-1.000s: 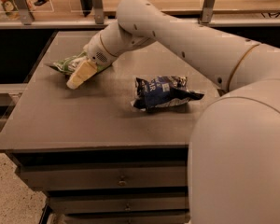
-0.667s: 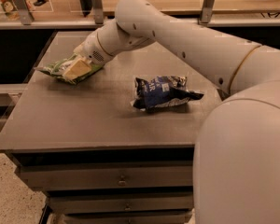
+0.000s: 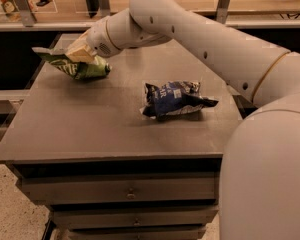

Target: Move green jalapeno chip bag near orange can

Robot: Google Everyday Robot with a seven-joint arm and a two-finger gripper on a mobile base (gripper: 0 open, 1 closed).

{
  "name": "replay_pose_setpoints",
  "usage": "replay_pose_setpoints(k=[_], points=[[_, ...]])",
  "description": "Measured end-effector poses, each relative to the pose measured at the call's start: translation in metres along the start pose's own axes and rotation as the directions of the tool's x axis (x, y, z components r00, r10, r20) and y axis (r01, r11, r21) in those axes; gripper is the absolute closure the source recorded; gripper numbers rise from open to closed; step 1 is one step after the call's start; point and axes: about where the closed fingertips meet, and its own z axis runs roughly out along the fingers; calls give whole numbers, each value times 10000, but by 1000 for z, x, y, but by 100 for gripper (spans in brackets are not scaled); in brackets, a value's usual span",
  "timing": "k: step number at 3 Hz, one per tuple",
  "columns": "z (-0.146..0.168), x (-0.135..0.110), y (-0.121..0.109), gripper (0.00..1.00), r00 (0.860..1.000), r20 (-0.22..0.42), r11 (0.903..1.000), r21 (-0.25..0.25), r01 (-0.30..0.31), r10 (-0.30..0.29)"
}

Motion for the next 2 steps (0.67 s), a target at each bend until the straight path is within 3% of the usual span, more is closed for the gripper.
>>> replay_pose_setpoints(k=[1, 2], points=[[-10, -6, -8, 100, 9995, 302, 9989, 472, 39, -54], [-22, -2, -28, 100, 9972, 691, 9923, 1185, -356, 275]])
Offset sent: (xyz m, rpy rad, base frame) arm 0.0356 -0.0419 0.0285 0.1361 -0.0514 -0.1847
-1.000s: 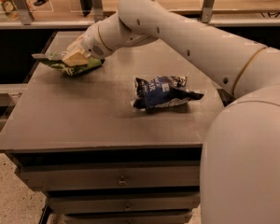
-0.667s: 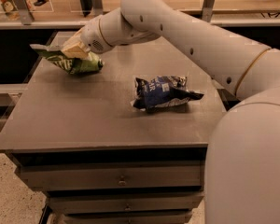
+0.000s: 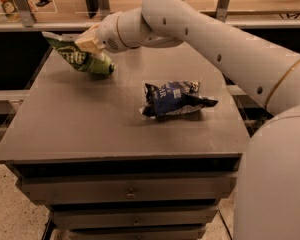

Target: Move green jalapeno chip bag near orange can

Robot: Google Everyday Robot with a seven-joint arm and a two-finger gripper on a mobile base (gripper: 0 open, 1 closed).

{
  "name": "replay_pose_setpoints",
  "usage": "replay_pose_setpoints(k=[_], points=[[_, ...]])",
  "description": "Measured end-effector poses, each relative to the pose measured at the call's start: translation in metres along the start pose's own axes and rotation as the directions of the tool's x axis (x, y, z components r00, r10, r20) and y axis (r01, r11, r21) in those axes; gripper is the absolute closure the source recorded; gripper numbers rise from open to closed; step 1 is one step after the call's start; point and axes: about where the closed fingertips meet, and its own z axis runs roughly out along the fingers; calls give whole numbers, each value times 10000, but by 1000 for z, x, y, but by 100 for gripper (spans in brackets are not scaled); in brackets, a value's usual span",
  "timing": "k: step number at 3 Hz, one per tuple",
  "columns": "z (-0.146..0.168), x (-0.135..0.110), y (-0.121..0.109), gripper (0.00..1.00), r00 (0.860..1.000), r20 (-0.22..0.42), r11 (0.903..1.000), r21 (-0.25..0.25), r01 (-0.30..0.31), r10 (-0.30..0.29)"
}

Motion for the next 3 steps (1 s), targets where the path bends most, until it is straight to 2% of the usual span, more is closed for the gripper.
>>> replay_pose_setpoints(k=[1, 3], points=[[-5, -6, -24, 100, 9992, 388, 9997, 249, -46, 37], [-21, -11, -72, 100, 9992, 377, 9991, 410, -143, 127]])
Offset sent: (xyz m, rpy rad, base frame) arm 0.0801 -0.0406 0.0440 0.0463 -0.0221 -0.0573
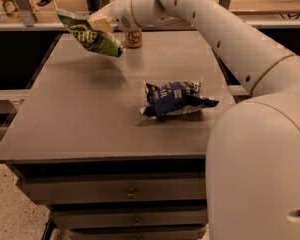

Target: Move green jalapeno chip bag near orange can

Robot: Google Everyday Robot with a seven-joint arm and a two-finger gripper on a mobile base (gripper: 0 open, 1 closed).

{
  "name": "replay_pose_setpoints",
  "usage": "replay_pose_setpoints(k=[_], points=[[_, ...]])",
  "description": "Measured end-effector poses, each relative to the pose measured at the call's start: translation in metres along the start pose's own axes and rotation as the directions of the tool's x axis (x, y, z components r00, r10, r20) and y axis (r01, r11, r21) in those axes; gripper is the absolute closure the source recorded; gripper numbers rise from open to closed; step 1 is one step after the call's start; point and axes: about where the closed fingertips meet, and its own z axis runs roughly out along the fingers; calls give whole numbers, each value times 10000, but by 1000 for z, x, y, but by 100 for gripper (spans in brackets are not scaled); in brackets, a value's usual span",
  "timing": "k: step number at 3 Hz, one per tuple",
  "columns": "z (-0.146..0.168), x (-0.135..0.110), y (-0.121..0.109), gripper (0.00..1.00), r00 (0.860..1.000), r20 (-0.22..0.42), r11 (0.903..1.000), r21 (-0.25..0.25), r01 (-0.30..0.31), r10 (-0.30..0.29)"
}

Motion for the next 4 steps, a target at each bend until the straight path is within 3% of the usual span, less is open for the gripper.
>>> replay_pose_setpoints(k=[1, 2, 4], points=[[-16, 2, -14, 100, 10000, -51, 9995, -325, -17, 15], [-37, 9, -25, 100, 9994, -287, 9997, -175, -180, 175], [-73, 32, -38, 100, 9951, -655, 9955, 631, -704, 745]])
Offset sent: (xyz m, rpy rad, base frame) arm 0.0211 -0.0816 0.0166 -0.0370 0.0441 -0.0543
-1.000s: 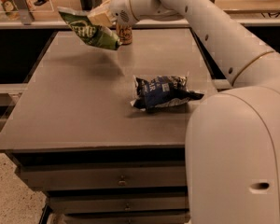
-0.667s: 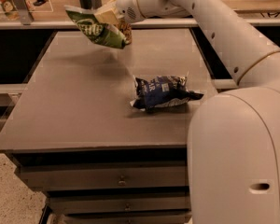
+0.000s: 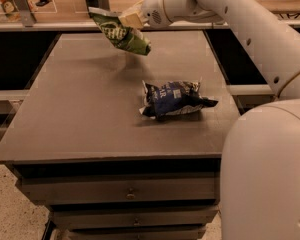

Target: Move green jalapeno chip bag near orange can

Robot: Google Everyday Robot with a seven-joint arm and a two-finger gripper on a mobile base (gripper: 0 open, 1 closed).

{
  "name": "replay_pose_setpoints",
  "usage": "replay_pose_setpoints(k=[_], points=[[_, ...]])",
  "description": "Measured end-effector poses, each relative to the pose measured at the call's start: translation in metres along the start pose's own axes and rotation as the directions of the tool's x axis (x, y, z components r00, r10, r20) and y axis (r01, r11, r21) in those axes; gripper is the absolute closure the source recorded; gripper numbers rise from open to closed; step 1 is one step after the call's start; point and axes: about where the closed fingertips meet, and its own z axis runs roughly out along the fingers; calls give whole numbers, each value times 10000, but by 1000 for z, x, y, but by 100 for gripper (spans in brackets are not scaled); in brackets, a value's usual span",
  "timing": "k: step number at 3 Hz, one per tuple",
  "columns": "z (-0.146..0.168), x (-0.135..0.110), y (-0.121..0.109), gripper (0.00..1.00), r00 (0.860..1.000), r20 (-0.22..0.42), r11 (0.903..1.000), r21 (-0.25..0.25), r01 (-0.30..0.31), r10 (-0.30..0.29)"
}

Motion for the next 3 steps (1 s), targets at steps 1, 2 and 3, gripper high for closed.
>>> replay_pose_setpoints(k=[1, 2, 3], points=[[-13, 4, 4, 100, 9998, -171, 9955, 946, -115, 132], [-9, 12, 5, 100, 9992, -343, 9834, 1810, -160, 226], [-3, 18, 12, 100, 9979, -617, 9719, 2353, -47, 198]])
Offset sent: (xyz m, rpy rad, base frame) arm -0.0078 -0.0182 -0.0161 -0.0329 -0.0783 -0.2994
